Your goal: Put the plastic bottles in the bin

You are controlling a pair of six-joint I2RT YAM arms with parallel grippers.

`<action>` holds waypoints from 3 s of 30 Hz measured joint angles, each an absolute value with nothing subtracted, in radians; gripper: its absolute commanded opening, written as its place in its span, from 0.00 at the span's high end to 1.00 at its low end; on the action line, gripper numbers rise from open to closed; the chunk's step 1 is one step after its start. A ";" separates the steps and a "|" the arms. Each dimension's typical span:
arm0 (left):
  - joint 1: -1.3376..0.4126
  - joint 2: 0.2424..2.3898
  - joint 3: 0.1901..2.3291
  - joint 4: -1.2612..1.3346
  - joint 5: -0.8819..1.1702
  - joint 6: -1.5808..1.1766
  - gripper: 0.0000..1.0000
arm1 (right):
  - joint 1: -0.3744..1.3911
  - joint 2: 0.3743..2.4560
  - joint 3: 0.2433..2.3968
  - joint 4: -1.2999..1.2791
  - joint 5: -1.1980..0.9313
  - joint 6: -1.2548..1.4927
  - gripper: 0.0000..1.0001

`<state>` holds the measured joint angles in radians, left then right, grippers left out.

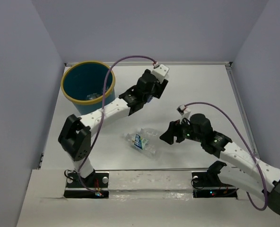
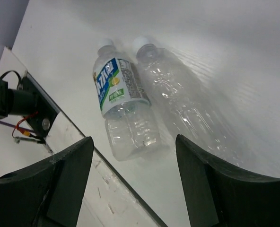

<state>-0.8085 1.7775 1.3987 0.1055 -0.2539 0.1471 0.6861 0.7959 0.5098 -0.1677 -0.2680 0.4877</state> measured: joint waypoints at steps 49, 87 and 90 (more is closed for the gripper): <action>-0.081 1.108 1.111 0.111 -0.265 -0.290 0.06 | 1.205 1.833 1.239 -0.508 0.181 0.162 0.40; -0.076 0.614 0.987 0.189 -0.299 -0.313 0.01 | 1.026 2.225 2.387 0.073 0.202 -0.022 0.44; -0.071 0.575 0.987 0.199 -0.318 -0.321 0.01 | 1.006 2.296 2.434 0.080 0.166 -0.012 0.11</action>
<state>-0.0711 0.5747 0.9871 0.1989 -0.3176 -0.3214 1.0061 2.2955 2.4336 0.0803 0.1658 -0.0124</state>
